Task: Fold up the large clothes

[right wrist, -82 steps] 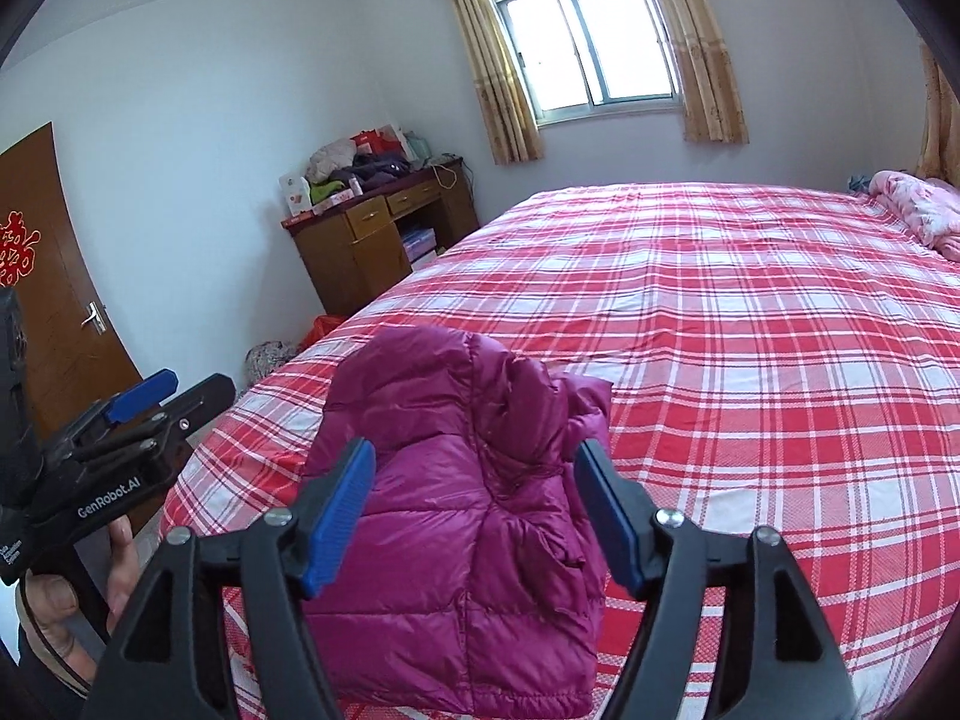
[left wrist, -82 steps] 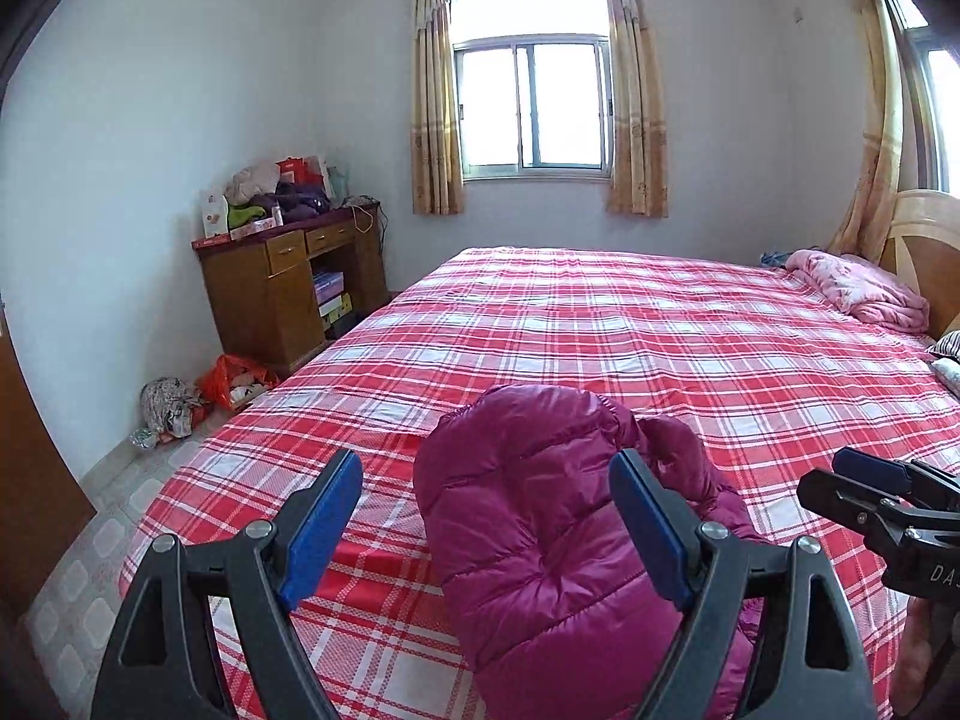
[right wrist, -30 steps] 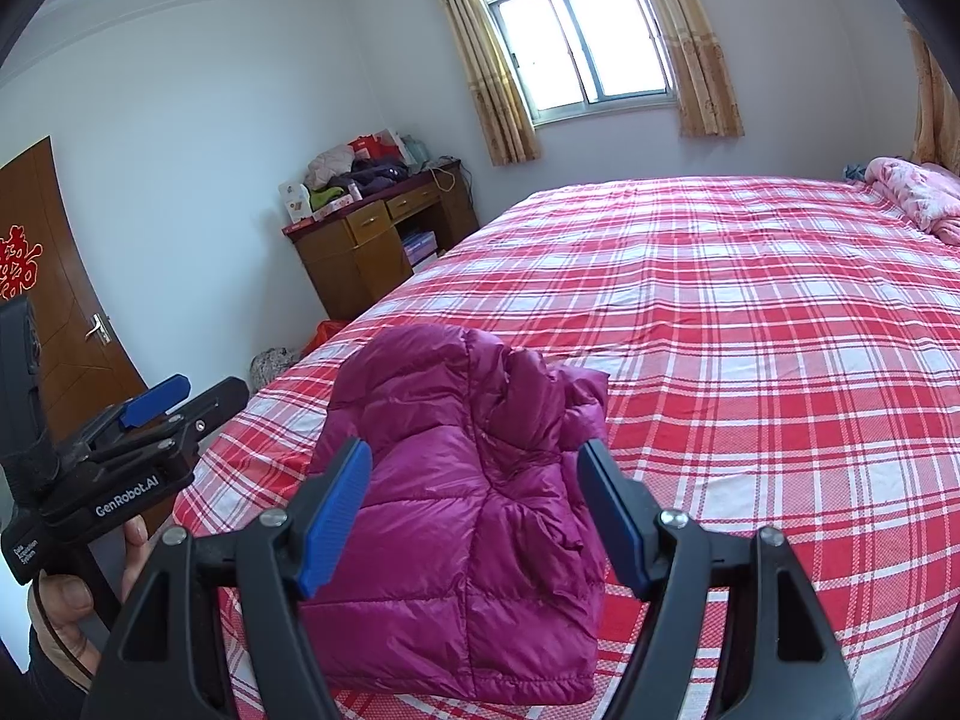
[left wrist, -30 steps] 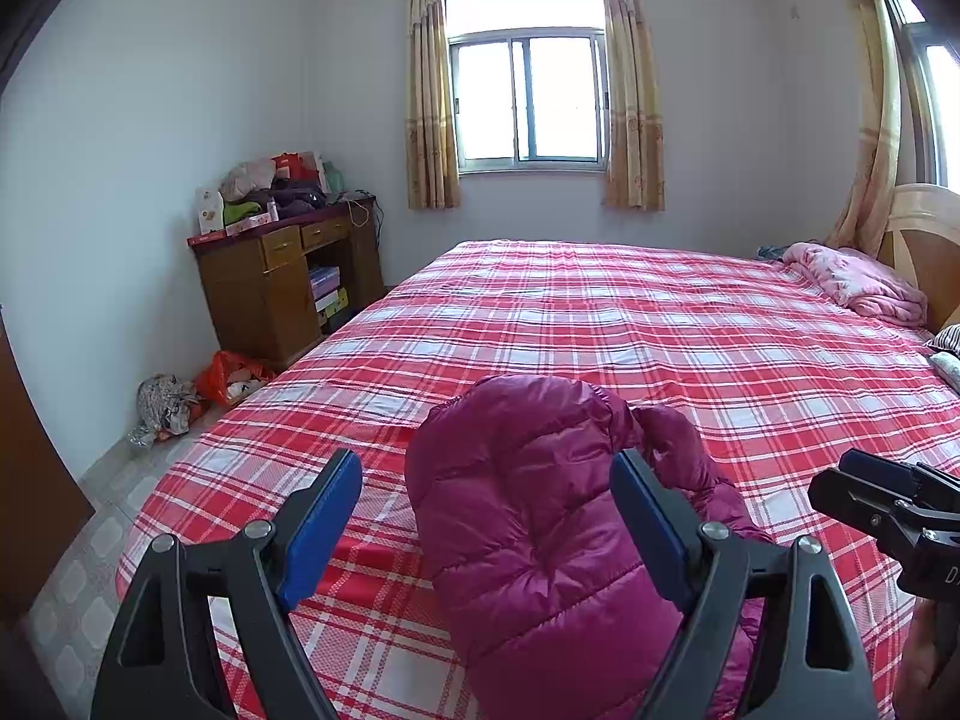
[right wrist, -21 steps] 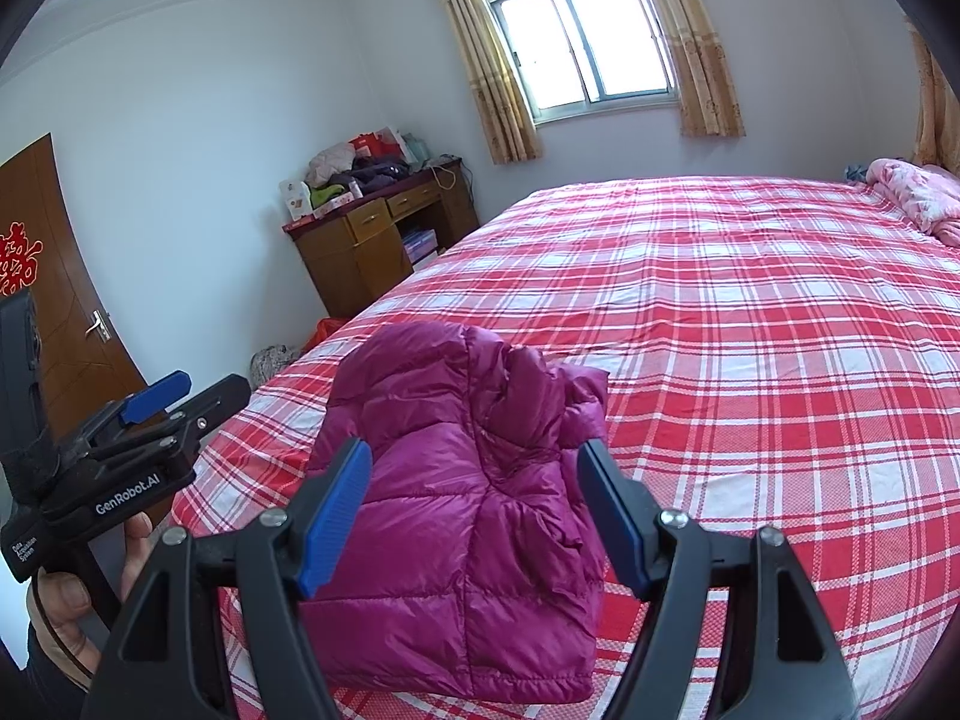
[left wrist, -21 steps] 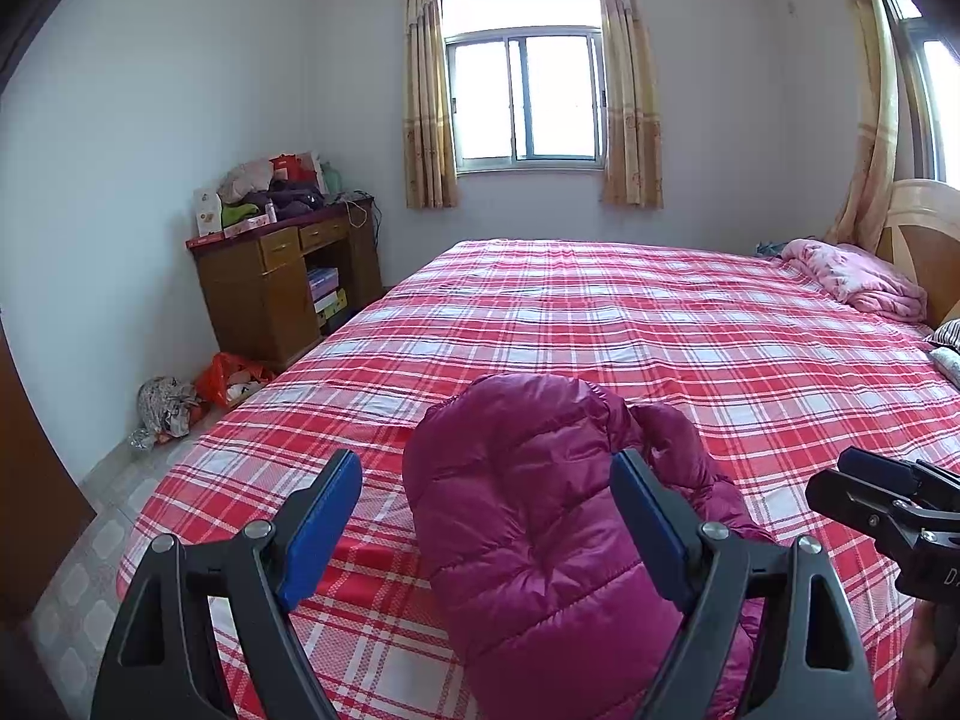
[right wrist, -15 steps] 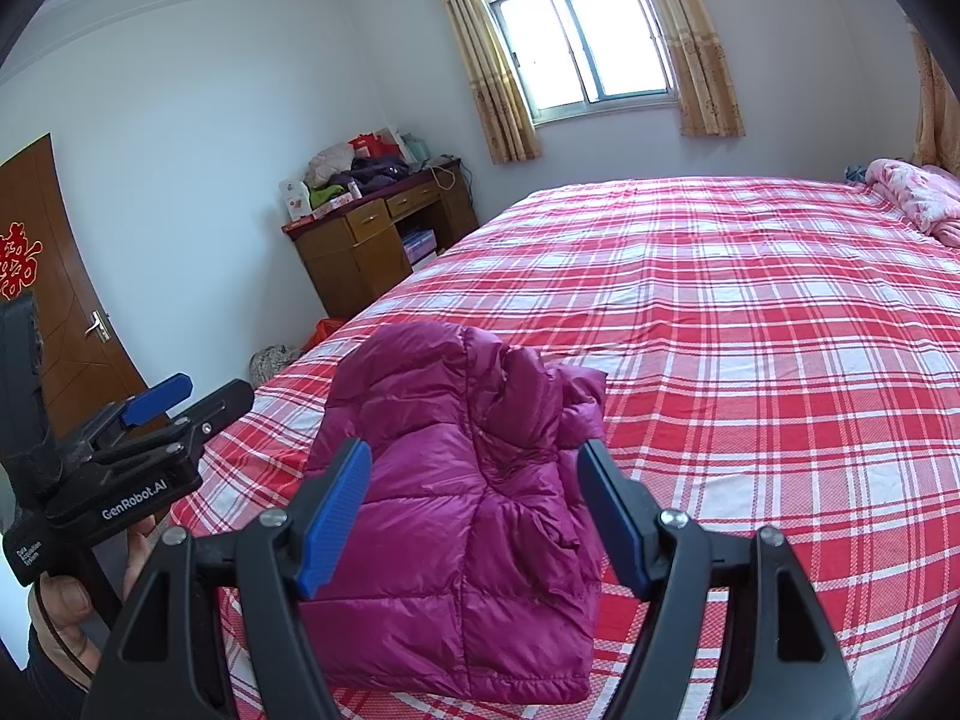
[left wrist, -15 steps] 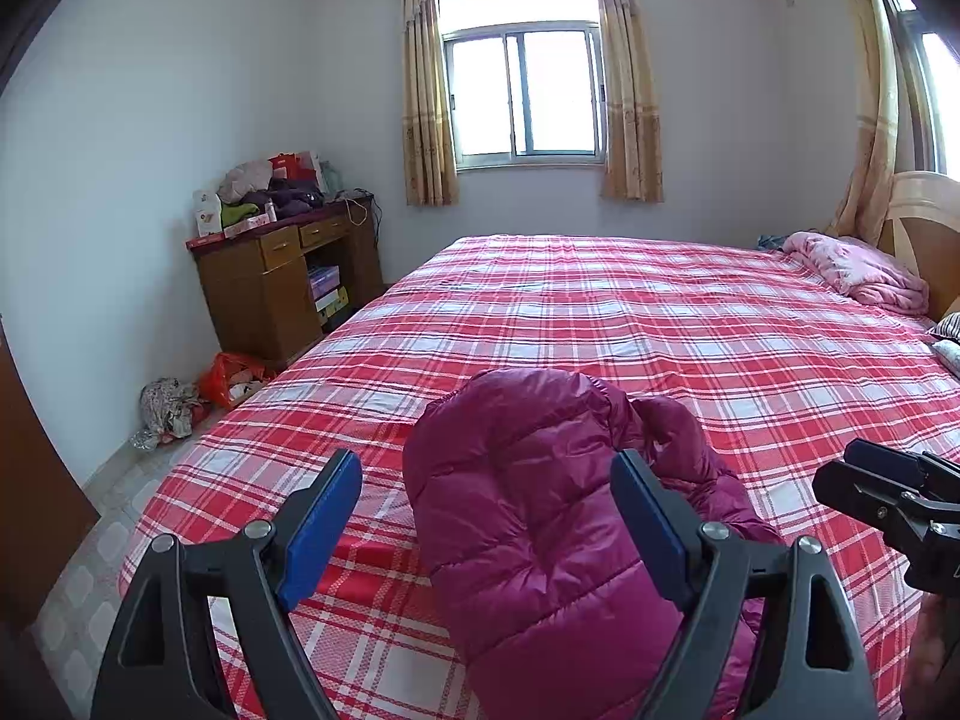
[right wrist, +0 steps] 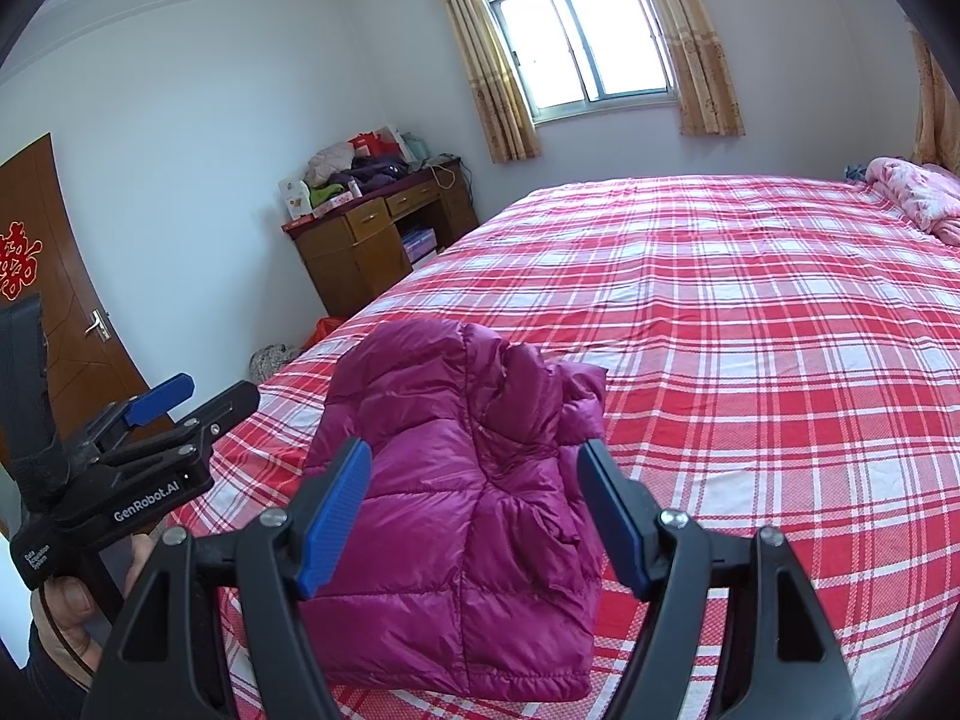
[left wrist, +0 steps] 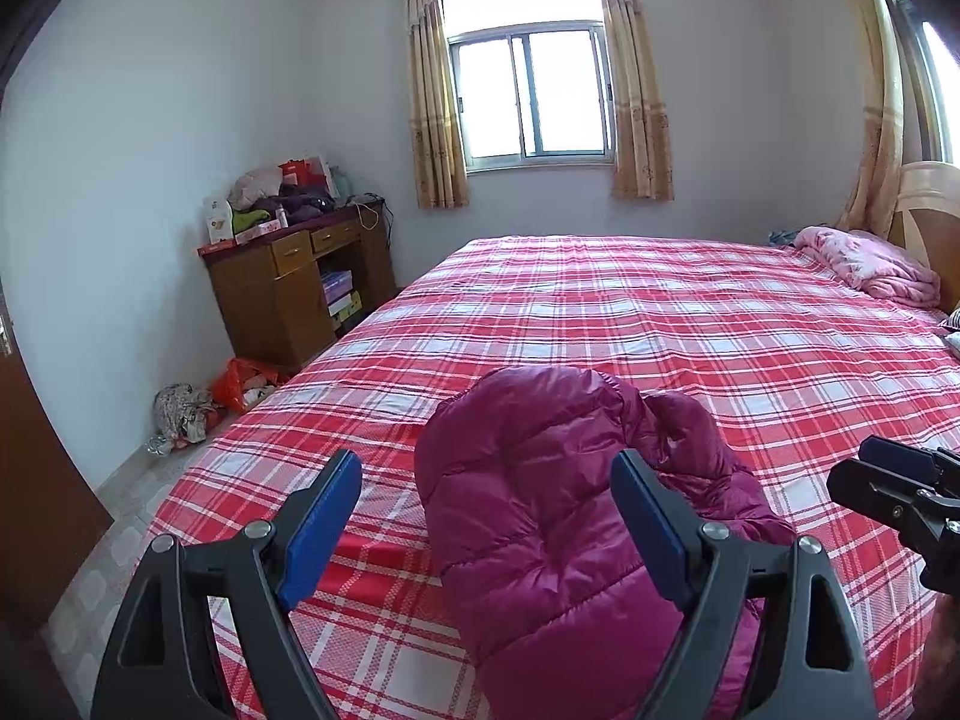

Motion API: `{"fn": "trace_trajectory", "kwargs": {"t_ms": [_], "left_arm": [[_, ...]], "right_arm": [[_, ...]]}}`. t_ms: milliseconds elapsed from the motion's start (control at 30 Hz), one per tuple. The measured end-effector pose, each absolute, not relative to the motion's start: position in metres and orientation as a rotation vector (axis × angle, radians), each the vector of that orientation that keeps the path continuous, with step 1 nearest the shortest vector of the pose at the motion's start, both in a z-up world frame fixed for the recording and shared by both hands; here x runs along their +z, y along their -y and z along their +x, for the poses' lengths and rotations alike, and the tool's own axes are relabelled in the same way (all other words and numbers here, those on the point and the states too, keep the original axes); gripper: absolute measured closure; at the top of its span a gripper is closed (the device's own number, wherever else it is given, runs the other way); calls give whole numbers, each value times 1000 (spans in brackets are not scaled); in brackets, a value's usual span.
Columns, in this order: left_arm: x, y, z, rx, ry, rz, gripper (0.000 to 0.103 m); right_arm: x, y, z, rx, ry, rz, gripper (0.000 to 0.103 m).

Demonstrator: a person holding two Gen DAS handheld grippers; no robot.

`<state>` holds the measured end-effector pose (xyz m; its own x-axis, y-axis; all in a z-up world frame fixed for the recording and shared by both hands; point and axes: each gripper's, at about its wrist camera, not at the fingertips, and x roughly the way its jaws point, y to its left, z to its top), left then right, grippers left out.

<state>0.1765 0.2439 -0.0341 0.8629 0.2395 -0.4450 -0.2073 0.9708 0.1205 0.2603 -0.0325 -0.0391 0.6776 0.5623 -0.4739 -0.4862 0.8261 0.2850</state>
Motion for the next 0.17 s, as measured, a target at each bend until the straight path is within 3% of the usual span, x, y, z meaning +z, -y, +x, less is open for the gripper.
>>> {"fn": "trace_trajectory", "kwargs": {"t_ms": [167], "left_arm": [[-32, -242, 176, 227, -460, 70, 18]], "right_arm": [[-42, 35, 260, 590, -581, 143, 29]]}}
